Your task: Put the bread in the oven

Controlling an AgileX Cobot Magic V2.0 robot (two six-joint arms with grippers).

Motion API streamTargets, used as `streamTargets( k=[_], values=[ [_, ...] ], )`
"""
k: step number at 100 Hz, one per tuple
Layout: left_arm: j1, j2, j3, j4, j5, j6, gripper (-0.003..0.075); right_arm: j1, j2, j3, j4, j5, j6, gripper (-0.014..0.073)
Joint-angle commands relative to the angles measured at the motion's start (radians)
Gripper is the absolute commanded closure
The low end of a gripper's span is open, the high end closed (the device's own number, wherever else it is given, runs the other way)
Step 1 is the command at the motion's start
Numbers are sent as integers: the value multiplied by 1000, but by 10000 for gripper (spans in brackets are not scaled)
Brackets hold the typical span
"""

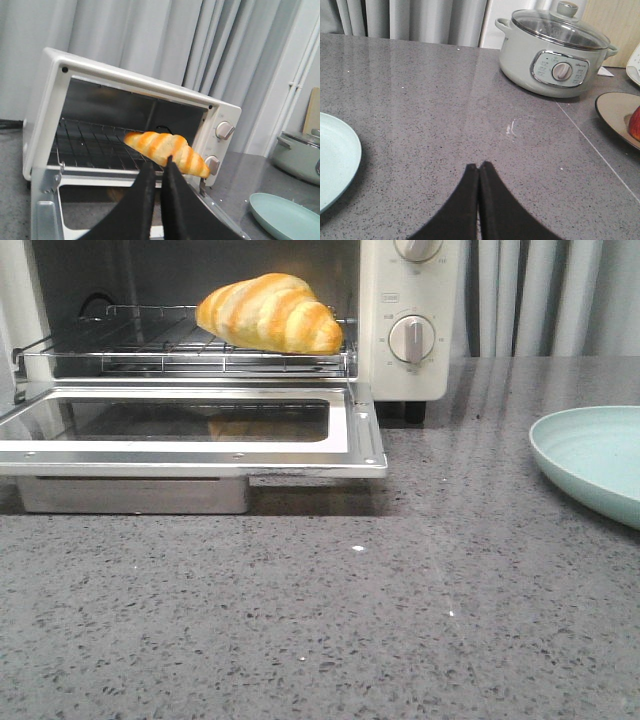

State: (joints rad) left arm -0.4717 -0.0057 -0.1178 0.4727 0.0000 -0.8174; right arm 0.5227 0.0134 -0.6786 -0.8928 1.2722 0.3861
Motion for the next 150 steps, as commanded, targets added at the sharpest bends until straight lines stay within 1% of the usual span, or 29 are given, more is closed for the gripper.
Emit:
streamTargets(
  k=[1, 12, 17, 29, 38, 47, 57, 67, 76, 83, 95, 107, 121, 130, 150],
  values=[
    [5, -29, 2, -46, -92, -7, 740, 1, 19, -14, -46, 12, 0, 659],
    [42, -29, 11, -77, -83, -7, 740, 1, 19, -14, -46, 12, 0, 659],
    [80, -29, 11, -94, -83, -2, 740, 1, 19, -14, -46, 12, 0, 659],
    [205, -29, 11, -157, -83, 23, 740, 1, 19, -14, -46, 12, 0, 659],
    [283, -29, 11, -236, -91, 120, 740, 1, 19, -14, -46, 12, 0, 659],
    [325, -29, 11, -311, -91, 250, 740, 1, 19, -14, -46, 12, 0, 659],
    [349, -29, 11, -331, -86, 352, 740, 1, 19, -14, -46, 12, 0, 659],
    [372, -29, 11, -355, -49, 446, 740, 1, 19, -14, -46, 12, 0, 659],
    [408, -29, 11, -422, 7, 544, 740, 1, 19, -14, -46, 12, 0, 659],
    [444, -29, 11, -467, 38, 594, 740, 1, 19, -14, -46, 12, 0, 659],
    [506, -29, 28, -503, 39, 634, 740, 1, 19, -14, -46, 12, 0, 659],
    [531, -29, 62, -512, 15, 660, 740, 1, 19, -14, -46, 12, 0, 659],
    [532, -29, 102, -512, -5, 667, 740, 1, 19, -14, -46, 12, 0, 659],
    [532, -29, 113, -512, -10, 700, 740, 1, 19, -14, -46, 12, 0, 659],
    [532, -29, 146, -512, -89, 756, 740, 1, 19, -14, -46, 12, 0, 659]
  ],
)
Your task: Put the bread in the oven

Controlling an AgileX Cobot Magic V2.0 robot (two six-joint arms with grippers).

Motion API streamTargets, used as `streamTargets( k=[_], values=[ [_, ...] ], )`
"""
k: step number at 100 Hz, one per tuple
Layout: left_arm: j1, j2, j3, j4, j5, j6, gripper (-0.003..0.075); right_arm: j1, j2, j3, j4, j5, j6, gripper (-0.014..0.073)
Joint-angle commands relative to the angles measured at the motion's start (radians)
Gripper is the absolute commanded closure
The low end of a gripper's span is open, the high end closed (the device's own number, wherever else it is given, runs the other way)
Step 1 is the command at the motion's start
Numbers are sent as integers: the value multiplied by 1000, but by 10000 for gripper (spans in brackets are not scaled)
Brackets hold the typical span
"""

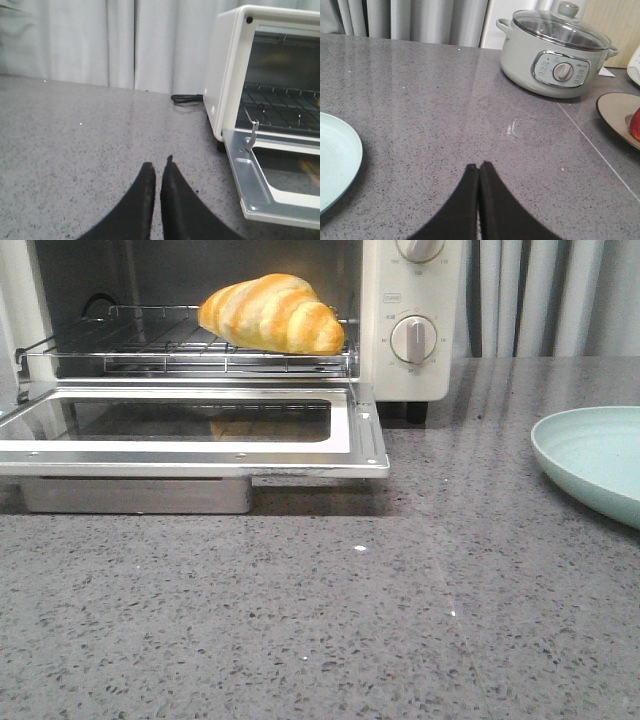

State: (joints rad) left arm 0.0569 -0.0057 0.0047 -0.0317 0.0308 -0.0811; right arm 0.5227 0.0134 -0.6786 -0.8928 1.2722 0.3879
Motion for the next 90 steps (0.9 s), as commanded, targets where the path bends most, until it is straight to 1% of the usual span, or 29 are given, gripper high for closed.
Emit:
streamTargets(
  k=[1, 15, 32, 53, 59, 90],
  values=[
    [3, -29, 23, -8, -122, 20, 740, 1, 19, -14, -46, 12, -2, 659],
    [3, -29, 23, -11, -112, 20, 740, 1, 19, -14, -46, 12, -2, 659],
    [-7, -29, 23, -61, -112, 18, 740, 1, 19, -14, -46, 12, -2, 659],
    [-108, -29, 23, -27, -114, 18, 740, 1, 19, -14, -46, 12, -2, 659],
    [-122, -29, 23, -21, -114, 18, 740, 1, 19, -14, -46, 12, -2, 659],
    [-123, -29, 23, -12, -118, 20, 740, 1, 19, -14, -46, 12, -2, 659]
  ],
)
